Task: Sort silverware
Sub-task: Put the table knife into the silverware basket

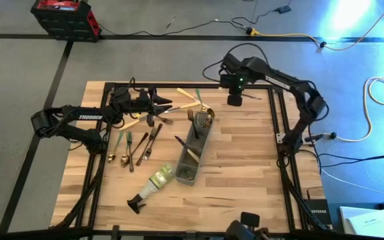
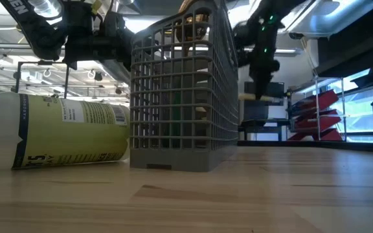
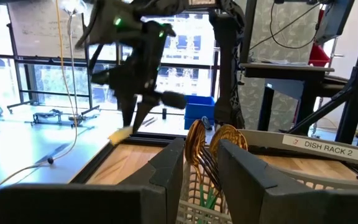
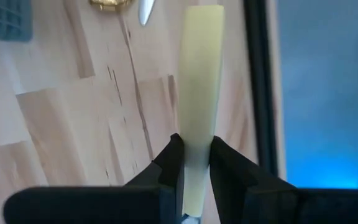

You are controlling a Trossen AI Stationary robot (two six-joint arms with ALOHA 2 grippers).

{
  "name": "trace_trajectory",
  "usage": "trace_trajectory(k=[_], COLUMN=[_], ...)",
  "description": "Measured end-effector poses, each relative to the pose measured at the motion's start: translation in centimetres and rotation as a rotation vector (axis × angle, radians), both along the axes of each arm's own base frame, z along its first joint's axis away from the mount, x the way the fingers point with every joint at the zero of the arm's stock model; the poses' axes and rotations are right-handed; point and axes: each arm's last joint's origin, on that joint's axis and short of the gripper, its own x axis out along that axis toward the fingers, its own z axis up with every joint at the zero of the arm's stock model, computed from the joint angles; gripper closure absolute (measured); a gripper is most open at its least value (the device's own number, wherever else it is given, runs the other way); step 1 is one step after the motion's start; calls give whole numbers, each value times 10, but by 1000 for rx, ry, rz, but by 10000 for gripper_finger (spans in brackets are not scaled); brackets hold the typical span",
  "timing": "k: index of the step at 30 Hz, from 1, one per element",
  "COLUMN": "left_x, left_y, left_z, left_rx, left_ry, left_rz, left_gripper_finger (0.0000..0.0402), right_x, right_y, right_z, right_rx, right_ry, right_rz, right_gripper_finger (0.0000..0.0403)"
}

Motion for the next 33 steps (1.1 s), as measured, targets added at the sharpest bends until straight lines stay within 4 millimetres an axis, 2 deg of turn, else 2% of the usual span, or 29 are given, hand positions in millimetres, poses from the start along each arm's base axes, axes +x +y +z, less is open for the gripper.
trace_trajectory(k=[8, 11, 21, 27, 33], left_x=[0, 0, 0, 0, 0], left_y=[0, 0, 0, 0, 0], left_z=[1, 1, 1, 1, 1], left_rx=[3, 3, -4, -4, -3], left_ry=[-5, -5, -6, -6, -7], left_rz=[0, 0, 0, 0, -1], left_gripper_finger=[318, 318, 318, 318, 318], right_x=[5, 13, 43, 51, 62], right_y=[39, 56, 120, 159, 189], right_z=[34, 44, 102, 112, 108], right_rx=[-126, -167, -326, -514, -674], right_ry=[-69, -88, -249, -192, -96], right_rz=[92, 147, 334, 494, 667], right_gripper_finger=[362, 362, 362, 362, 362])
